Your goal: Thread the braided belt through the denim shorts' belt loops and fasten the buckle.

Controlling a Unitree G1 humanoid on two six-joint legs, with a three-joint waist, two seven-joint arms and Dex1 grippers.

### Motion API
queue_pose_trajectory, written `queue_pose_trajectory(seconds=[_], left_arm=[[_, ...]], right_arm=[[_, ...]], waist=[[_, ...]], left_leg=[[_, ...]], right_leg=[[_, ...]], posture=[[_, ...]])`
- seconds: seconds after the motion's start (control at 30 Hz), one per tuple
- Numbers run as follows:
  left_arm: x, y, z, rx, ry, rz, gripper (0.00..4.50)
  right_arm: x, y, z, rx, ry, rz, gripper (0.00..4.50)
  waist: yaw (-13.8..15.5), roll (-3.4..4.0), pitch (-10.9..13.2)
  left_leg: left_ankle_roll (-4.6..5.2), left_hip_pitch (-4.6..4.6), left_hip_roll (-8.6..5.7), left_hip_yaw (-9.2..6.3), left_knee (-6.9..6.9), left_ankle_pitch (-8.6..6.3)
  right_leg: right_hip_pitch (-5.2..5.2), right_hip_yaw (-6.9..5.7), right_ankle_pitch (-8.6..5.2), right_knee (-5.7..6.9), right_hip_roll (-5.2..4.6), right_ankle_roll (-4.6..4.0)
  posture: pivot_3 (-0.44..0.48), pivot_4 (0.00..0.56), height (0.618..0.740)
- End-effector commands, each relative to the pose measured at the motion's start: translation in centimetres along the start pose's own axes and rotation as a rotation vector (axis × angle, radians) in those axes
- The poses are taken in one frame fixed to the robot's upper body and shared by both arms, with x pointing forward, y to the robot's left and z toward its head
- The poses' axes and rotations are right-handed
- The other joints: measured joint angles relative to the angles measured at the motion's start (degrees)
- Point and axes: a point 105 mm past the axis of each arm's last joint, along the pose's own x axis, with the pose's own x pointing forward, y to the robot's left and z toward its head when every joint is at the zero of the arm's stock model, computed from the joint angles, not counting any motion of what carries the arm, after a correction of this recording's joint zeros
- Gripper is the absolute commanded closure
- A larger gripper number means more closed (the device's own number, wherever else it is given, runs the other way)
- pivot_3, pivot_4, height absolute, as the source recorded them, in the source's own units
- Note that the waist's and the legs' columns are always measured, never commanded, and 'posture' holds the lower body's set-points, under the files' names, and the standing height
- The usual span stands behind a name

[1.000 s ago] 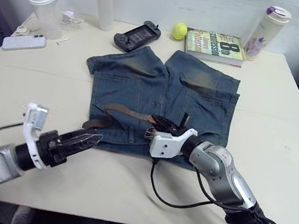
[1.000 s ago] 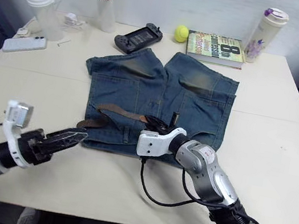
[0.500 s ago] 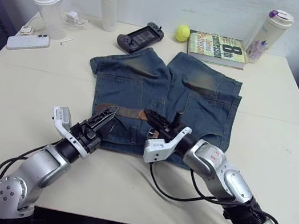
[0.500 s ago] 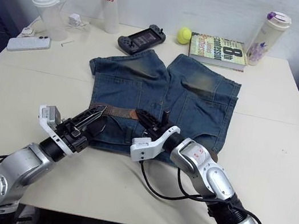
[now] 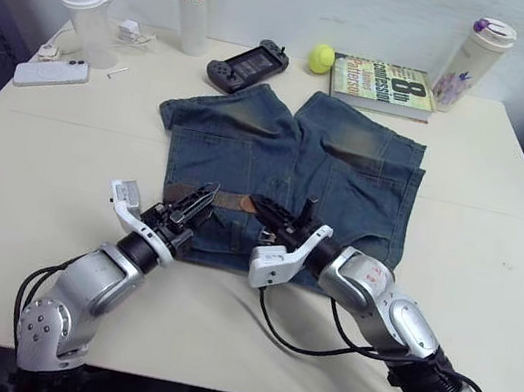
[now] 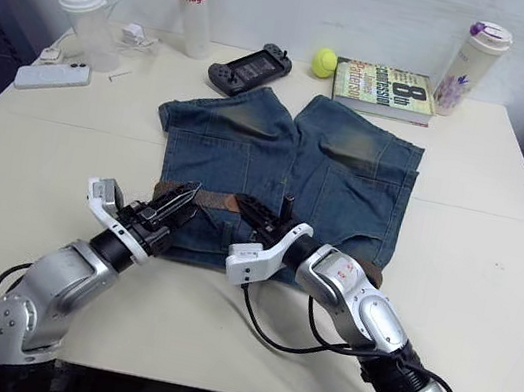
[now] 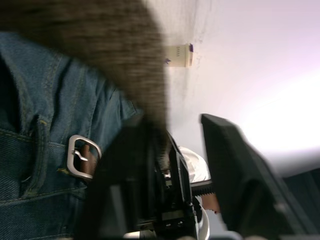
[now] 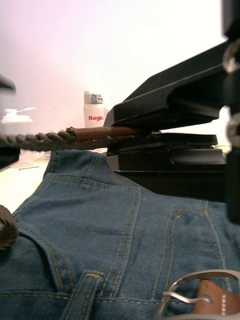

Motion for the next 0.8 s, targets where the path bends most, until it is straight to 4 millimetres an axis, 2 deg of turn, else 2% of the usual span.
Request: queue_pose_trajectory(seconds=[0.03, 0.43, 0.5, 0.53, 0.57, 0.6, 0.63, 0.7, 0.8], left_arm=[[-0.1, -0.9, 0.2, -0.001, -0.019, -0.022, 4.36], [0.1, -1.6, 0.1, 0.050, 0.018, -0.055, 4.36], [0.2, -1.7, 0.1, 0.061, 0.026, -0.058, 4.50], [0.2, -1.7, 0.3, 0.069, 0.024, -0.059, 4.50], [0.1, -1.8, 0.4, 0.075, 0.023, -0.060, 4.50], [0.1, -1.9, 0.7, 0.084, 0.019, -0.060, 4.50], [-0.2, -1.7, 1.6, 0.109, 0.004, -0.049, 4.50], [-1.0, -1.1, 3.2, 0.148, -0.021, -0.018, 4.50], [-2.1, 0.4, 4.3, 0.220, -0.008, 0.045, 4.50]], right_arm=[[-0.3, -1.3, 0.4, 0.012, -0.006, -0.051, 4.50], [-0.6, -1.1, 0.0, 0.208, 0.048, -0.034, 4.50], [-0.7, -1.1, -0.2, 0.294, 0.056, -0.033, 3.57], [-0.8, -1.0, -0.3, 0.338, 0.058, -0.028, 3.27], [-0.8, -0.9, -0.3, 0.364, 0.059, -0.023, 2.68], [-0.9, -0.7, -0.5, 0.398, 0.069, -0.020, 2.35], [-1.5, -0.3, -1.0, 0.525, 0.092, 0.000, 2.15], [-2.7, 0.0, -1.6, 0.728, 0.098, 0.038, 2.15], [-4.4, -0.1, -1.7, 0.950, 0.078, 0.111, 2.15]], waist=[[0.1, 0.00, 0.0], [0.1, 0.00, 0.0], [0.2, 0.01, 0.0], [0.2, 0.00, 0.0], [0.2, 0.00, 0.0], [0.2, 0.01, 0.0], [0.2, 0.01, 0.0], [0.2, 0.03, 0.0], [0.1, 0.12, 0.1]], left_leg=[[-0.01, 0.00, 0.02, -0.01, 0.00, 0.00], [-0.01, -0.03, 0.02, -0.08, -0.02, 0.00], [-0.01, -0.04, 0.02, -0.08, -0.03, 0.00], [-0.02, -0.04, 0.02, -0.09, -0.03, 0.00], [-0.02, -0.04, 0.02, -0.10, -0.03, 0.00], [-0.02, -0.04, 0.02, -0.10, -0.03, 0.00], [-0.02, -0.04, 0.02, -0.10, -0.03, 0.00], [-0.02, -0.04, 0.03, -0.14, -0.08, 0.01], [-0.09, -0.03, 0.04, -0.16, -0.31, 0.04]], right_leg=[[0.00, 0.00, 0.00, -0.01, 0.03, 0.00], [0.03, 0.01, 0.00, -0.08, 0.09, 0.00], [0.02, 0.01, 0.00, -0.08, 0.09, 0.00], [0.02, 0.01, 0.00, -0.09, 0.09, 0.00], [0.03, 0.01, 0.00, -0.10, 0.10, 0.00], [0.04, 0.01, 0.00, -0.11, 0.10, 0.00], [0.04, 0.01, 0.00, -0.11, 0.09, 0.00], [0.04, 0.00, 0.00, -0.14, 0.13, -0.01], [0.01, 0.01, 0.01, -0.22, 0.15, -0.02]], posture=[[0.000, 0.150, 0.740], [0.000, 0.150, 0.740], [0.000, 0.150, 0.740], [0.000, 0.150, 0.740], [0.000, 0.150, 0.740], [0.000, 0.150, 0.740], [0.000, 0.150, 0.740], [0.000, 0.150, 0.740], [0.000, 0.150, 0.740]])
